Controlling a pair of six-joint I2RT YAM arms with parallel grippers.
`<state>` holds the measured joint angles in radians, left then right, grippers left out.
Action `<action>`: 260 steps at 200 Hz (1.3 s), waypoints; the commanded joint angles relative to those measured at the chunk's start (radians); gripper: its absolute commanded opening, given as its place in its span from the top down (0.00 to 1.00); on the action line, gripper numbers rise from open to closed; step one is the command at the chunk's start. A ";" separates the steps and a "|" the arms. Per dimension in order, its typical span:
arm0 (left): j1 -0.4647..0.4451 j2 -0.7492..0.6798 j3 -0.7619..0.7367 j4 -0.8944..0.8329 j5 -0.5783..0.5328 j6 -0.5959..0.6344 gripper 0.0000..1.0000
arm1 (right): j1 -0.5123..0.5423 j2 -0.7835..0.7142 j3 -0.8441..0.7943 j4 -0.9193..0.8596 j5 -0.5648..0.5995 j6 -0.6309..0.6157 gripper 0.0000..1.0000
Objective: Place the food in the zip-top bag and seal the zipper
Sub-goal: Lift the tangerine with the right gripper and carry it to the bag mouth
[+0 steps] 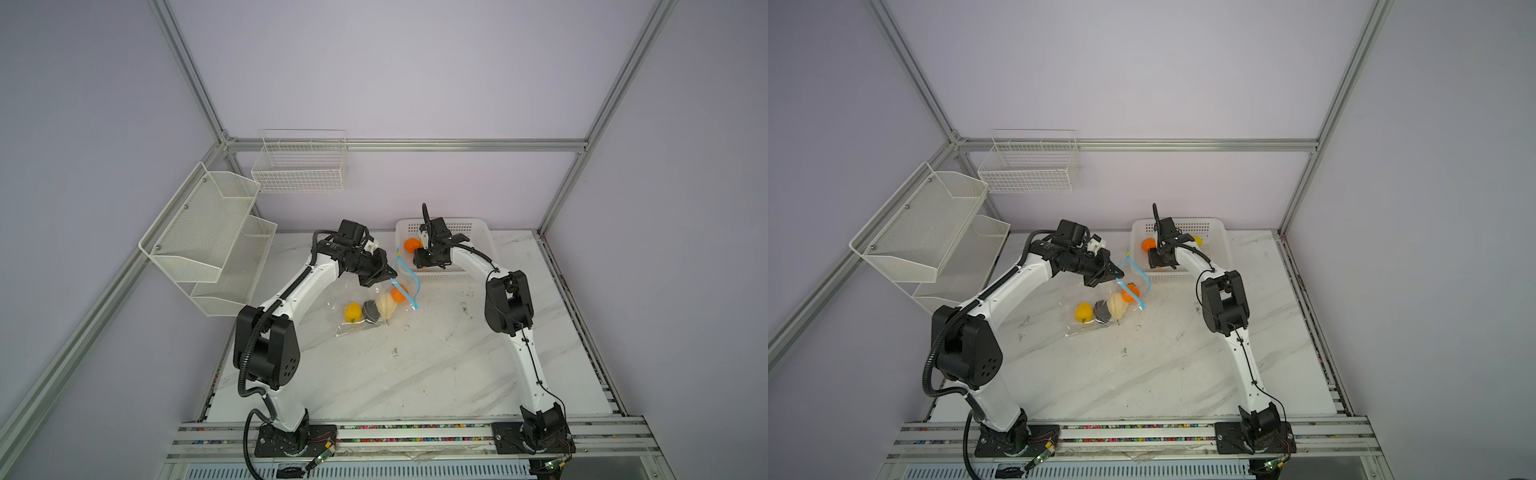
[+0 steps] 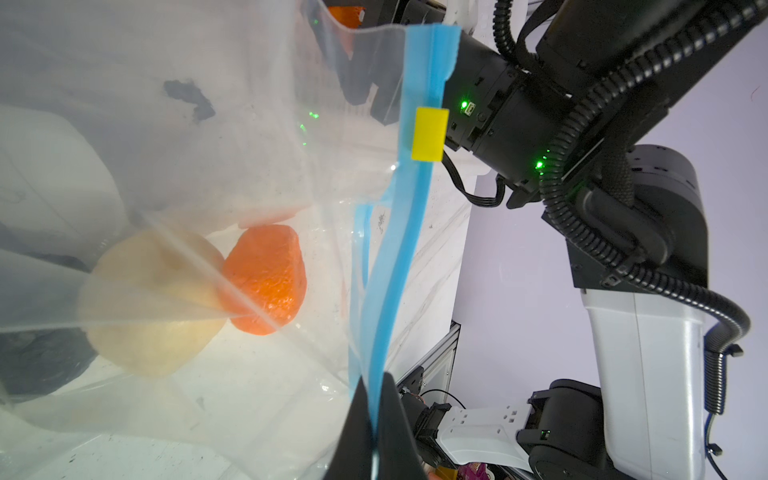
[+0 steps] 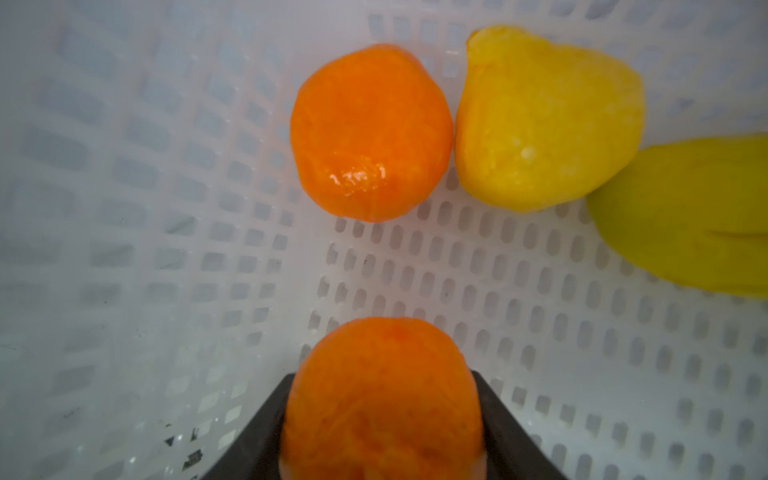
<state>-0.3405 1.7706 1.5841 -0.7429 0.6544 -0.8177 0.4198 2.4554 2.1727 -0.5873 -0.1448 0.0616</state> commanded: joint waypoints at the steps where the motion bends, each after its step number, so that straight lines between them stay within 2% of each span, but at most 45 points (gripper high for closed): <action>1: 0.007 -0.022 -0.023 0.006 0.016 0.020 1.00 | -0.003 -0.085 -0.017 0.013 0.019 -0.012 0.44; 71: 0.006 -0.020 -0.016 0.005 0.019 0.020 1.00 | -0.003 -0.167 -0.079 0.035 0.022 -0.013 0.45; 113: 0.008 -0.017 -0.013 0.006 0.019 0.020 1.00 | -0.004 -0.276 -0.175 0.070 0.000 0.009 0.45; 207: 0.010 -0.023 -0.004 0.005 0.016 0.017 1.00 | 0.006 -0.671 -0.663 0.414 -0.320 0.082 0.46; 260: 0.011 -0.022 0.002 0.006 0.015 0.015 1.00 | 0.055 -0.731 -0.767 0.475 -0.400 0.095 0.46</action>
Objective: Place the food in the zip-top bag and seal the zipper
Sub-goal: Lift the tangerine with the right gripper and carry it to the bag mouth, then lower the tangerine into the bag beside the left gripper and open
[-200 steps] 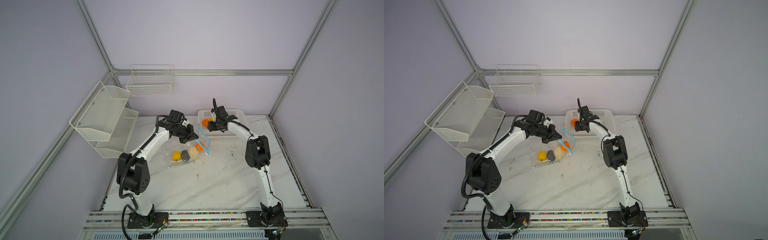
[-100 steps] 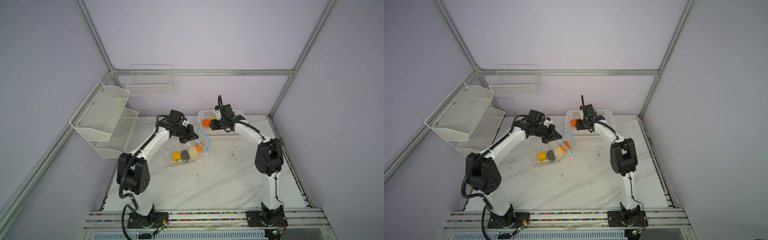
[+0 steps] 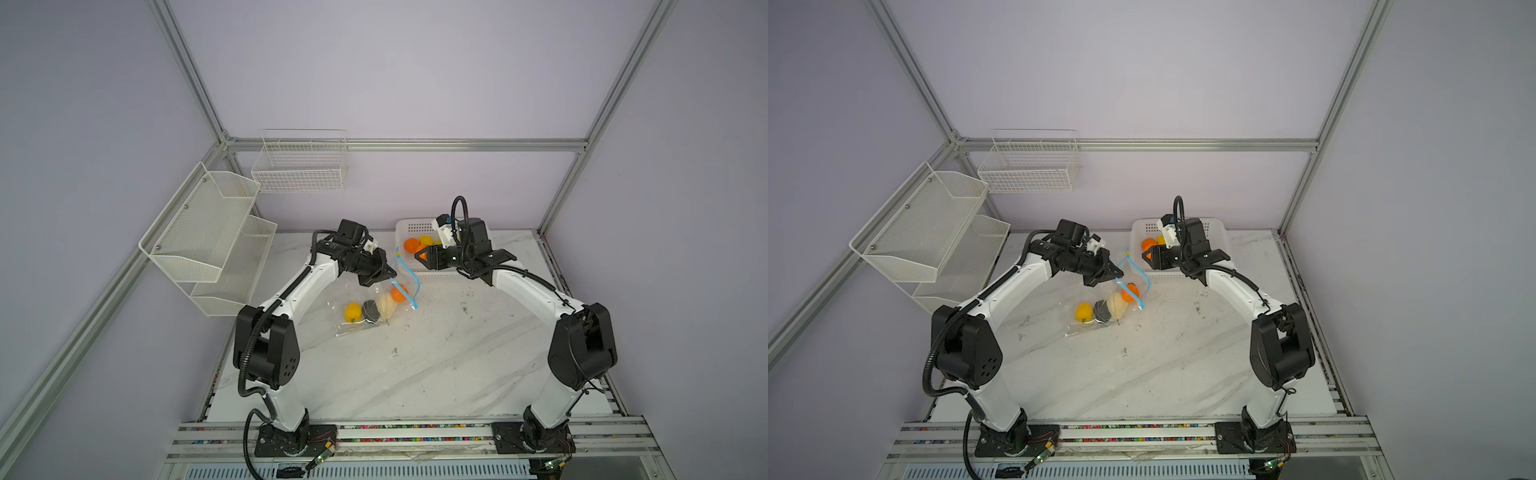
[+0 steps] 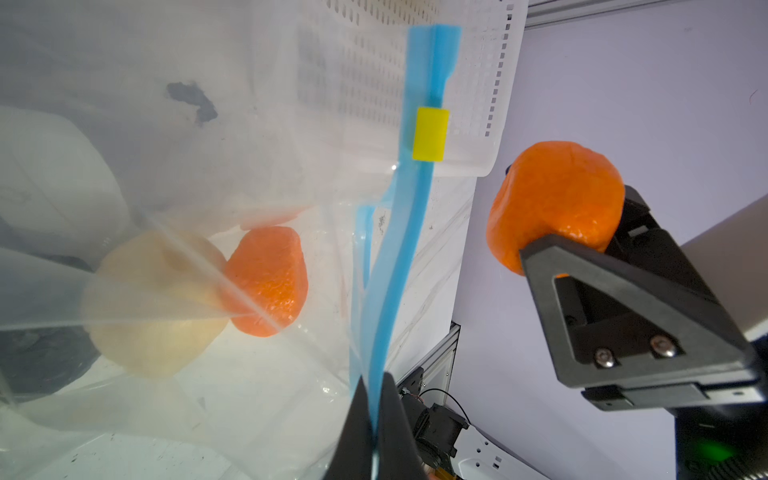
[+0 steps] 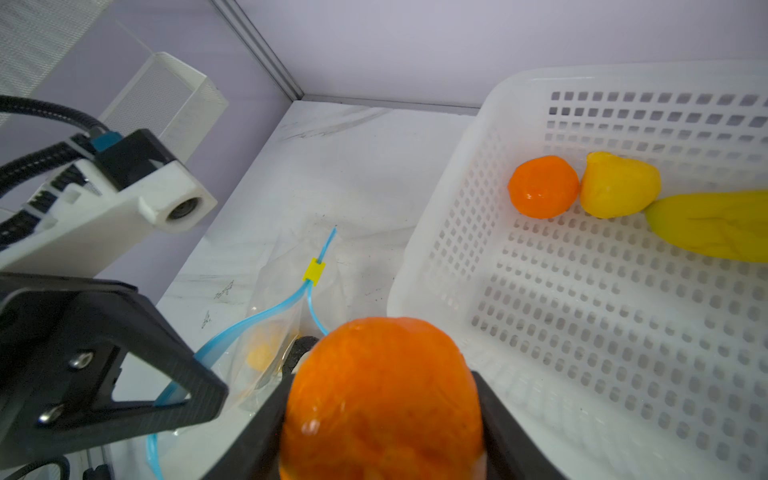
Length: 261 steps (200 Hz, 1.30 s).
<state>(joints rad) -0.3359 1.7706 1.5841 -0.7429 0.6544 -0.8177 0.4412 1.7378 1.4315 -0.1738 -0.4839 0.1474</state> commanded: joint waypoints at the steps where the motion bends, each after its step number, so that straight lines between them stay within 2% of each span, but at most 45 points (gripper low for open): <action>1: 0.006 -0.022 0.002 0.006 0.016 0.015 1.00 | 0.035 -0.014 -0.027 0.062 -0.062 0.009 0.46; 65: 0.006 -0.038 0.001 0.005 0.011 0.014 1.00 | 0.089 0.055 -0.012 0.068 -0.079 0.006 0.47; 261: 0.005 -0.054 0.003 0.001 0.019 0.011 1.00 | 0.137 0.165 0.014 0.130 -0.137 0.042 0.47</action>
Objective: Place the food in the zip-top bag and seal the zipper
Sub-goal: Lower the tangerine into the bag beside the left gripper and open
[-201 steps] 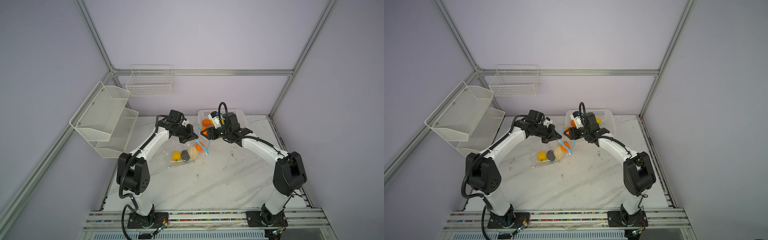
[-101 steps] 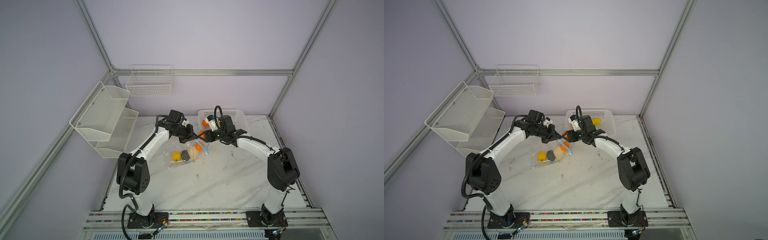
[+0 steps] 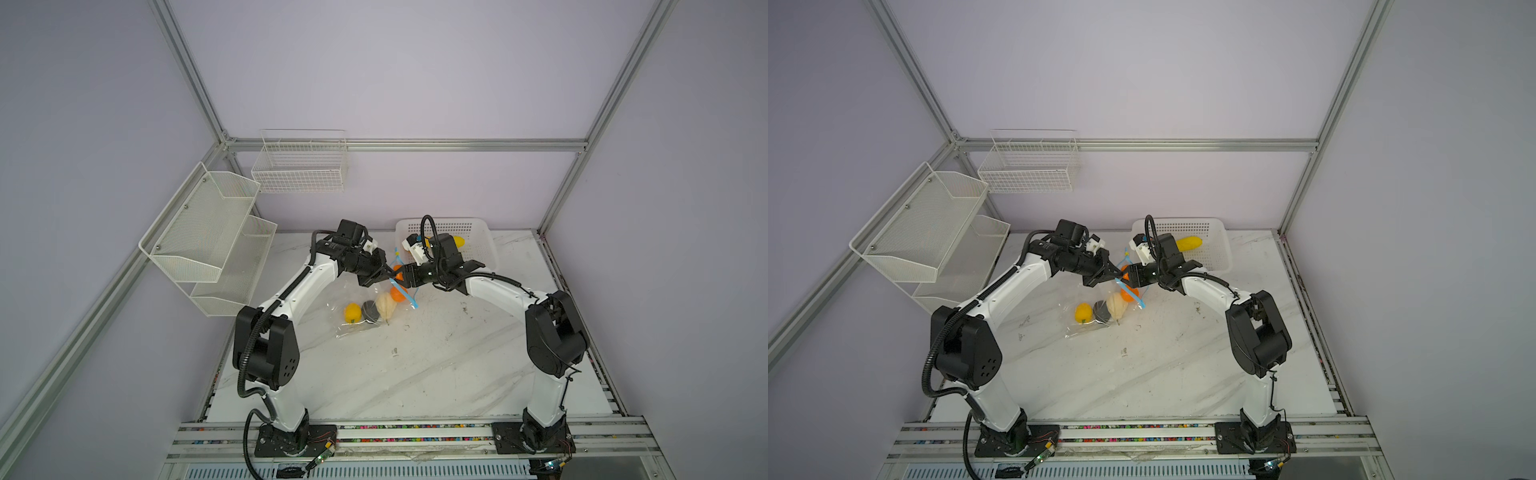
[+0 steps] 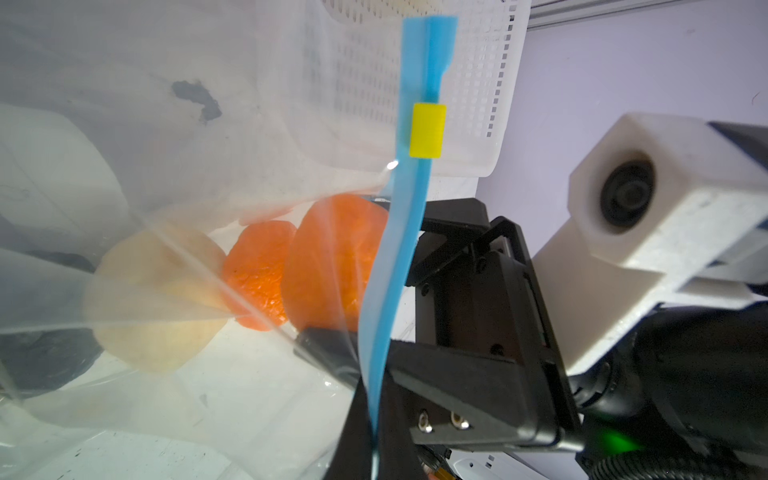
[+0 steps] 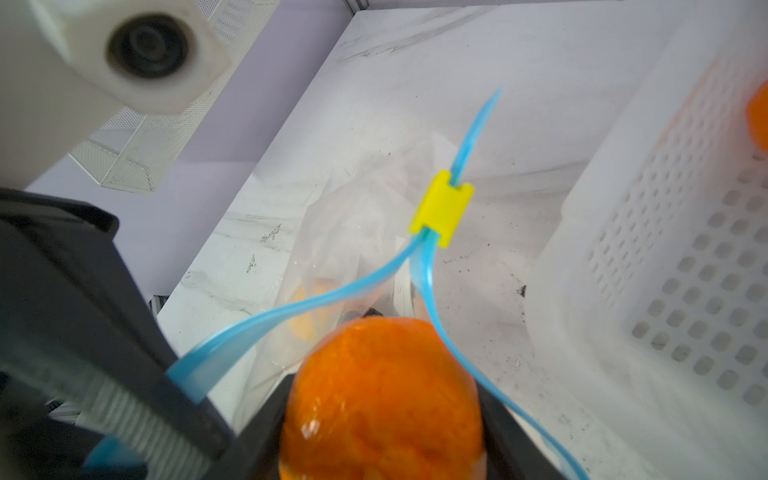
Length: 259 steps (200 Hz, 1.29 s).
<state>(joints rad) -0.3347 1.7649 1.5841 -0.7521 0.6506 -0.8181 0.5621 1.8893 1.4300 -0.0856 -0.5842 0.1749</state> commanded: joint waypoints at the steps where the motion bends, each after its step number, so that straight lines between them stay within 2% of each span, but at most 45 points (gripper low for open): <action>1: 0.004 -0.049 0.003 0.010 0.023 0.011 1.00 | 0.016 0.015 0.015 0.042 -0.038 0.015 0.47; 77: 0.003 -0.063 -0.009 0.011 0.023 0.014 1.00 | 0.025 0.053 0.001 0.130 -0.086 0.080 0.45; 113: 0.003 -0.064 -0.015 0.015 0.024 0.014 1.00 | 0.029 0.054 -0.008 0.160 -0.094 0.102 0.39; 164: 0.003 -0.070 -0.026 0.018 0.026 0.017 1.00 | 0.035 0.048 -0.008 0.152 -0.075 0.103 0.28; 227: 0.004 -0.075 -0.034 0.023 0.024 0.019 1.00 | 0.035 0.030 -0.004 0.125 -0.057 0.091 0.26; 259: 0.003 -0.079 -0.039 0.023 0.020 0.019 1.00 | 0.035 -0.019 0.006 0.057 -0.004 0.073 0.26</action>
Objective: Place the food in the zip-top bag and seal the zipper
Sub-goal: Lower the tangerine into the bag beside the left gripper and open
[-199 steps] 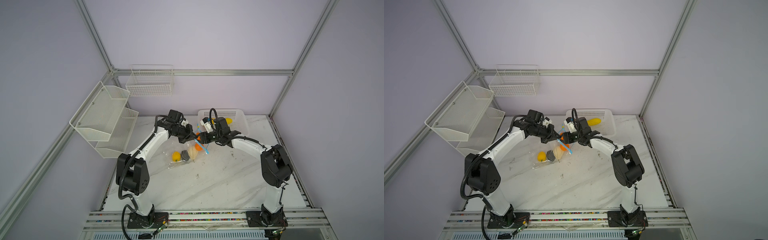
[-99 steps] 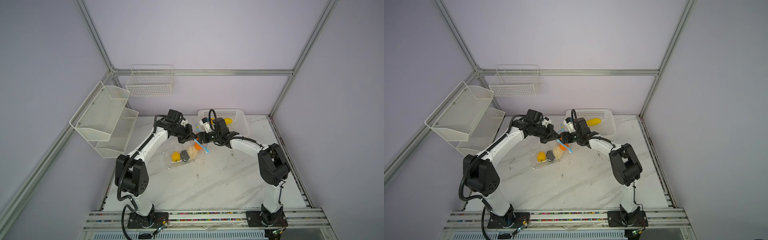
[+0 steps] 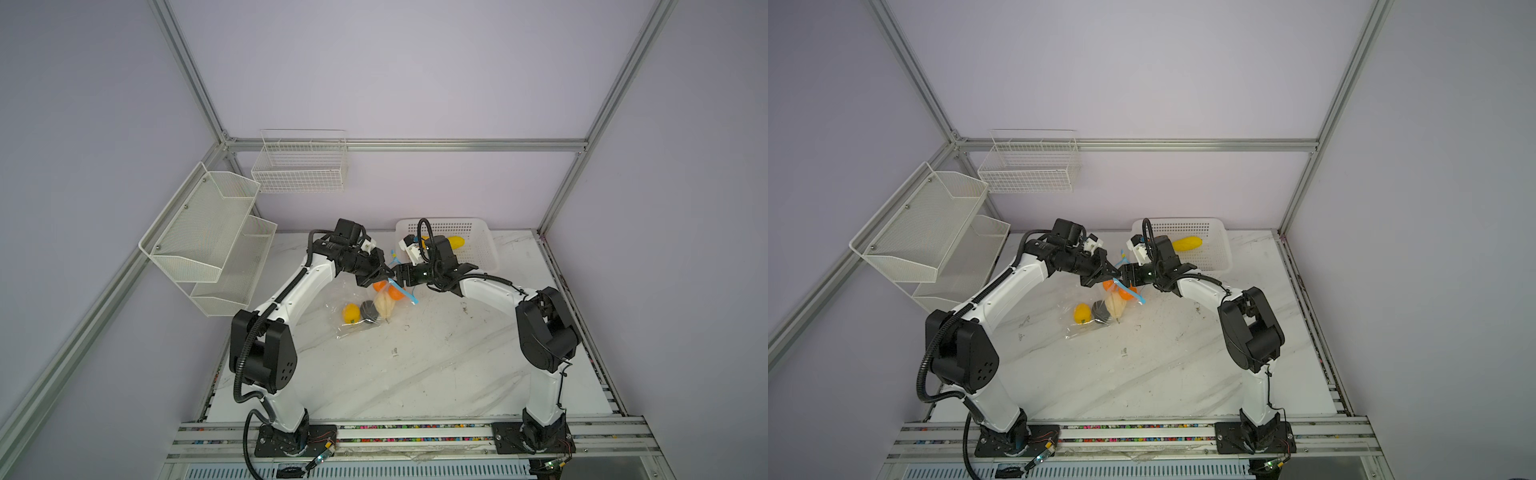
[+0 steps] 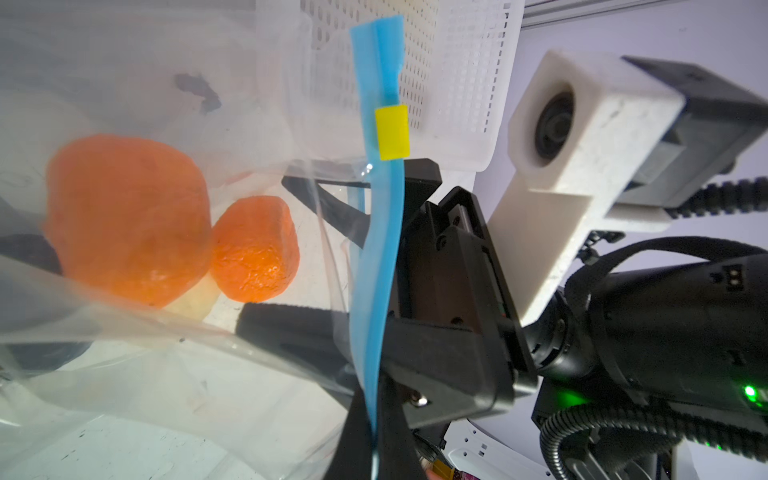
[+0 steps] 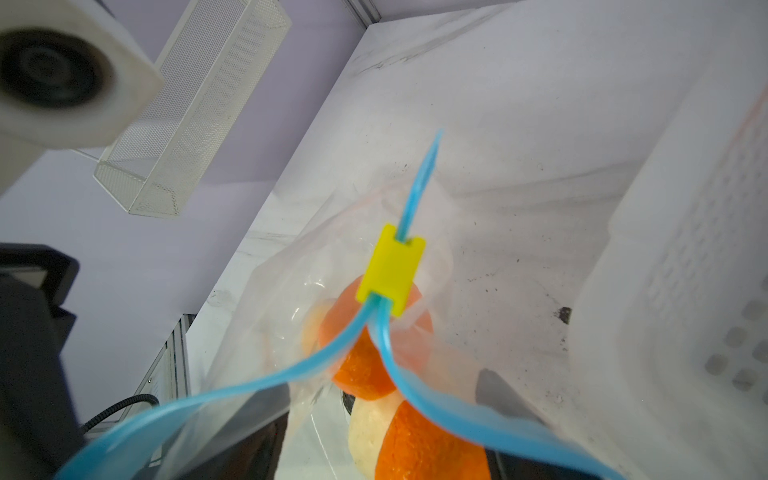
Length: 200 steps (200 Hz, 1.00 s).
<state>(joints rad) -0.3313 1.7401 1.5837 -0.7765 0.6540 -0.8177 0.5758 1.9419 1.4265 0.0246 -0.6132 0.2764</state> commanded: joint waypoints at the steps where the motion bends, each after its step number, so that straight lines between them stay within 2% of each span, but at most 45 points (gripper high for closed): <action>1: 0.000 -0.054 -0.039 0.047 0.017 0.018 1.00 | 0.021 -0.074 0.010 -0.056 0.028 -0.029 0.26; 57: 0.005 -0.050 -0.041 0.048 0.015 0.018 1.00 | 0.020 -0.164 0.023 -0.257 0.254 -0.115 0.28; 107: 0.005 -0.047 -0.038 0.048 0.017 0.017 1.00 | 0.000 -0.175 -0.003 -0.333 0.357 -0.010 0.39; 146: 0.006 -0.042 -0.039 0.048 0.021 0.017 1.00 | -0.030 -0.170 -0.036 -0.329 0.356 0.044 0.44; 200: 0.005 -0.046 -0.036 0.048 0.021 0.017 1.00 | -0.033 -0.117 -0.048 -0.301 0.310 0.052 0.49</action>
<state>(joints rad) -0.3313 1.7370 1.5723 -0.7635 0.6544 -0.8169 0.5423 1.7927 1.3945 -0.2779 -0.2806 0.3103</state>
